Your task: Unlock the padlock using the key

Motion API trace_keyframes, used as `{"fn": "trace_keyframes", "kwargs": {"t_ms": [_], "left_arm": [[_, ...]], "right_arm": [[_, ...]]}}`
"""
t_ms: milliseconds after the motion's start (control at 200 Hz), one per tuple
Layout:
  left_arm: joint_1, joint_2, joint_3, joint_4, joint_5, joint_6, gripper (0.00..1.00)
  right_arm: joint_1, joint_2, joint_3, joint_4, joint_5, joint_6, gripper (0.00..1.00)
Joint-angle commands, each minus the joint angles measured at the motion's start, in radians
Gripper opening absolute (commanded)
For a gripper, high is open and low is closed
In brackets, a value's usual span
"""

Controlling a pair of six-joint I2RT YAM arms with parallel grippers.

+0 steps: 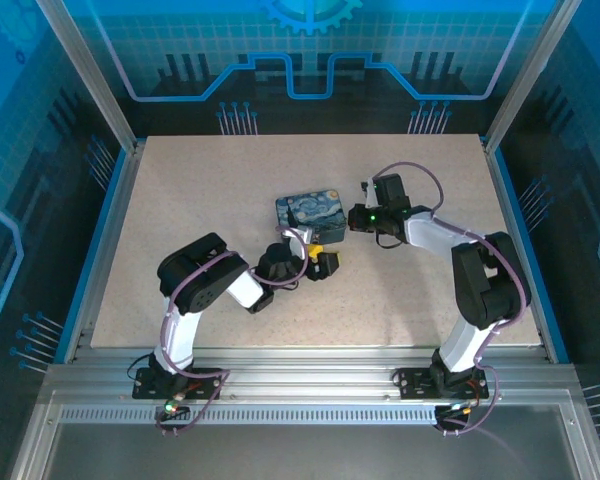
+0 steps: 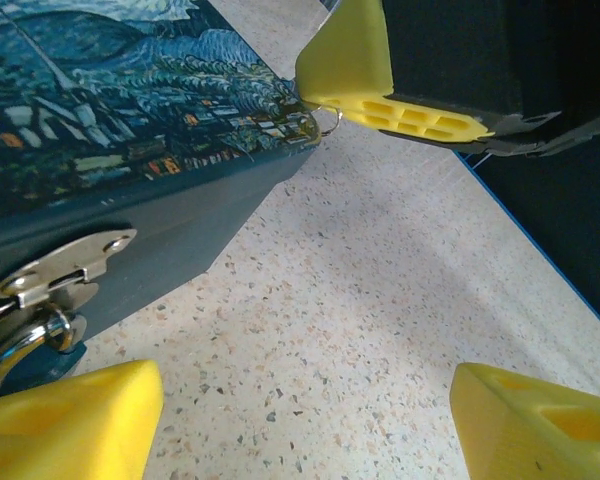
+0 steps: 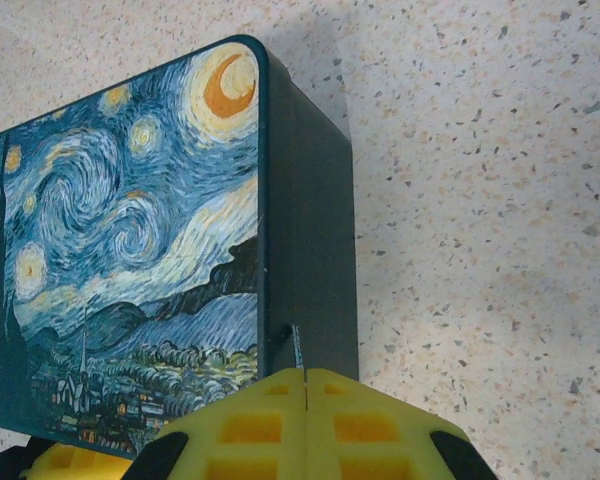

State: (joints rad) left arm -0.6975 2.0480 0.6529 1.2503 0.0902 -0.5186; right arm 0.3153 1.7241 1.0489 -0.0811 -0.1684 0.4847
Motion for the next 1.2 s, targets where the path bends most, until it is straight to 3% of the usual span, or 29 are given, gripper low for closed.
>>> {"fn": "trace_keyframes", "kwargs": {"t_ms": [0, 360, 545, 886, 1191], "left_arm": [[0.008, 0.014, -0.014, 0.065, 0.041, -0.033, 0.76], [0.013, -0.084, -0.113, 0.048, -0.058, -0.033, 0.87], [0.012, -0.129, -0.115, -0.051, -0.115, 0.024, 0.93], [-0.077, -0.123, 0.014, -0.286, -0.371, 0.223, 0.99], [-0.096, -0.048, 0.030, -0.193, -0.440, 0.261, 0.99]], "right_arm": [[0.018, -0.037, -0.015, 0.003, -0.026, -0.023, 0.00], [0.017, -0.060, -0.027, -0.011, -0.007, -0.023, 0.00], [0.018, -0.048, -0.016, -0.016, -0.017, -0.019, 0.00], [0.043, -0.026, 0.001, -0.010, -0.036, 0.000, 0.00], [0.075, -0.038, -0.003, 0.003, -0.046, 0.009, 0.00]]}}
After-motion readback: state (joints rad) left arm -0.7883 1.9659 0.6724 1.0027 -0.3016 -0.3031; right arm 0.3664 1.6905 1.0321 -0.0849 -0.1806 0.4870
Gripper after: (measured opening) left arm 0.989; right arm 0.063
